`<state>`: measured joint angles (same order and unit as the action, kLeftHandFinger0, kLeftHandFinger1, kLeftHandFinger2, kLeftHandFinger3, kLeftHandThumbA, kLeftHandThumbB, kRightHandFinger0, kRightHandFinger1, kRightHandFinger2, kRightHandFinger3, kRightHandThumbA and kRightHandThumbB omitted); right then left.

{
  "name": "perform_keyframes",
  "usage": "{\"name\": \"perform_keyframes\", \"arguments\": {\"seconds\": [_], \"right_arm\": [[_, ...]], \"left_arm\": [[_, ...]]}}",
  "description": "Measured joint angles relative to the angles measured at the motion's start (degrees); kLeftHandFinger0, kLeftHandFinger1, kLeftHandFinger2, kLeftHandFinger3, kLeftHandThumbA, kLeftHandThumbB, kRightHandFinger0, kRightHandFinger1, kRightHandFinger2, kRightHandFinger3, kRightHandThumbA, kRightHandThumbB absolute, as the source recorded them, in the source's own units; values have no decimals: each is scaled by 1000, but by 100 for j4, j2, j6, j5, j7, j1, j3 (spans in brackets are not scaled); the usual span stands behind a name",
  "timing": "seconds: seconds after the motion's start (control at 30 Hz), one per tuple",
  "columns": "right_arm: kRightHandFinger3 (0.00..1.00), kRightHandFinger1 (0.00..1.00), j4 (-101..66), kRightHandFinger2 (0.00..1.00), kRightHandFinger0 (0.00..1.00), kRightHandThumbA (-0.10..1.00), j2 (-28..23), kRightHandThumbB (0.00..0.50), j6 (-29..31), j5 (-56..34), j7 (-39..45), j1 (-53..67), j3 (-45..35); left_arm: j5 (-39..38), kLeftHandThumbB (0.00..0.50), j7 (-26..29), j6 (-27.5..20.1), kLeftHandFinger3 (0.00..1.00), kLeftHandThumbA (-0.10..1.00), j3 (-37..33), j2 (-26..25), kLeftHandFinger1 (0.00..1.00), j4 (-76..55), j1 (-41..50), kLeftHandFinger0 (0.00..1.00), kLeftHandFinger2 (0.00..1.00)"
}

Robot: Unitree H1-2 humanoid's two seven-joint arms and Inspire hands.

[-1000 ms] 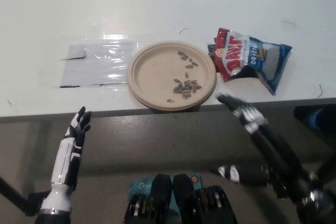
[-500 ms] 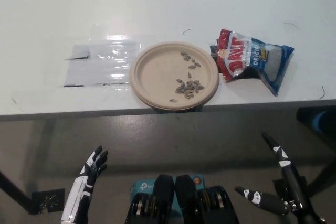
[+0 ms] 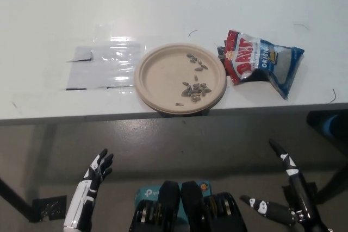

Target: The robot picks up a small bag of sunflower seeds on the right hand side and take it to the empty plate on the left hand side then pours some sunflower seeds on to the plate.

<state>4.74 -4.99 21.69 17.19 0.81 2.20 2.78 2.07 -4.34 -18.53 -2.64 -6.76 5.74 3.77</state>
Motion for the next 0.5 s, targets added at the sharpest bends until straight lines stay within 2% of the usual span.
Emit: {"name": "perform_keyframes", "arguments": {"seconds": [0.17,0.27,0.33,0.5], "right_arm": [[1000,1000,4,1000,1000,1000,-30,187,-1,26,0,0,94],[1000,1000,8,1000,1000,1000,-70,181,-1,39,1,-2,155],[1000,1000,10,1000,1000,1000,-84,167,-5,48,1,-2,190],[1000,1000,19,1000,1000,1000,-98,172,-7,72,1,-8,242]], "left_arm": [[11,86,2,1,1000,1000,4,1,1000,6,-2,1000,1000],[45,93,9,2,1000,1000,9,1,1000,6,-13,1000,1000],[66,116,11,3,1000,1000,14,1,1000,6,-28,1000,1000],[128,107,18,6,1000,1000,23,0,1000,5,-67,1000,1000]]}}
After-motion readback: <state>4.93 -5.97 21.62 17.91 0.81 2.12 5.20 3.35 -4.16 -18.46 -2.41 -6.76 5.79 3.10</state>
